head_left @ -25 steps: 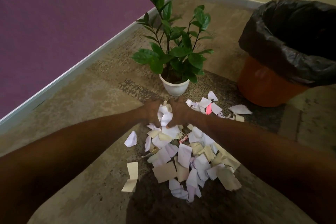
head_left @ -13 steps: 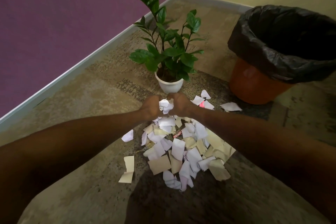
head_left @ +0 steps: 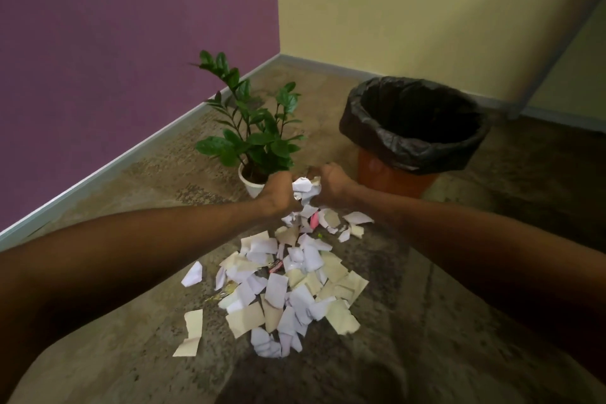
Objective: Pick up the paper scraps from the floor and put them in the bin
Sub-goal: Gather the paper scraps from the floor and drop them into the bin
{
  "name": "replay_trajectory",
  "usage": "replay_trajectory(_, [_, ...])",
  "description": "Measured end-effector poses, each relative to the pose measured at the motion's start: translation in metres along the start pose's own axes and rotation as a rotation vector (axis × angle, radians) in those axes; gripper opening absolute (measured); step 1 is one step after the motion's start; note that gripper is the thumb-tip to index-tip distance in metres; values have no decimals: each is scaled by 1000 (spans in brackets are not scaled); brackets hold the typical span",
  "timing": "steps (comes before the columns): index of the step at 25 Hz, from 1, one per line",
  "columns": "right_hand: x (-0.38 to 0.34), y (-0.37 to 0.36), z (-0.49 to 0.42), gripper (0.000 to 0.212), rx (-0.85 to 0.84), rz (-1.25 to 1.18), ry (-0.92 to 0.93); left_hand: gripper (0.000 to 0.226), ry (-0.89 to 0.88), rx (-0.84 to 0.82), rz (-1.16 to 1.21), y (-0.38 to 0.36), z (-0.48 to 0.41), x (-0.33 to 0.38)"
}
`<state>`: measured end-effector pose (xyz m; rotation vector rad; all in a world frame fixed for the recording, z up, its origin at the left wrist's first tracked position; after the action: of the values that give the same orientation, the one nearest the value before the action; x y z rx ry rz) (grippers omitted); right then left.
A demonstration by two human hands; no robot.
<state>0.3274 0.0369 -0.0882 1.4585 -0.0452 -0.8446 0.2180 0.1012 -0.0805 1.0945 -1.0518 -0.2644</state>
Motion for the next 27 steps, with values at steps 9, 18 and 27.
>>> replay_trajectory(9, [11,168,15,45,410,-48,83,38,-279,292,0,76,-39,139])
replay_trajectory(18, [63,246,30,44,773,-212,152,25,-473,417,30,82,-95,229])
replay_trajectory(27, [159,213,-4,64,577,-132,-170,52,-432,154,-33,2,-150,243])
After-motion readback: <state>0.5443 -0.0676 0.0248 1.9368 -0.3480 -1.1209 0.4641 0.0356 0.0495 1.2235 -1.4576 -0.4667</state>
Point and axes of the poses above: each hand's wrist, its own z-axis away from the middle knuckle, its own y-axis out of the back of the hand, x = y × z, the point moved 8 cm from there along -z, towards the middle knuckle, and after that the axes turned 4 degrees about -y, right-handed, at the moved point
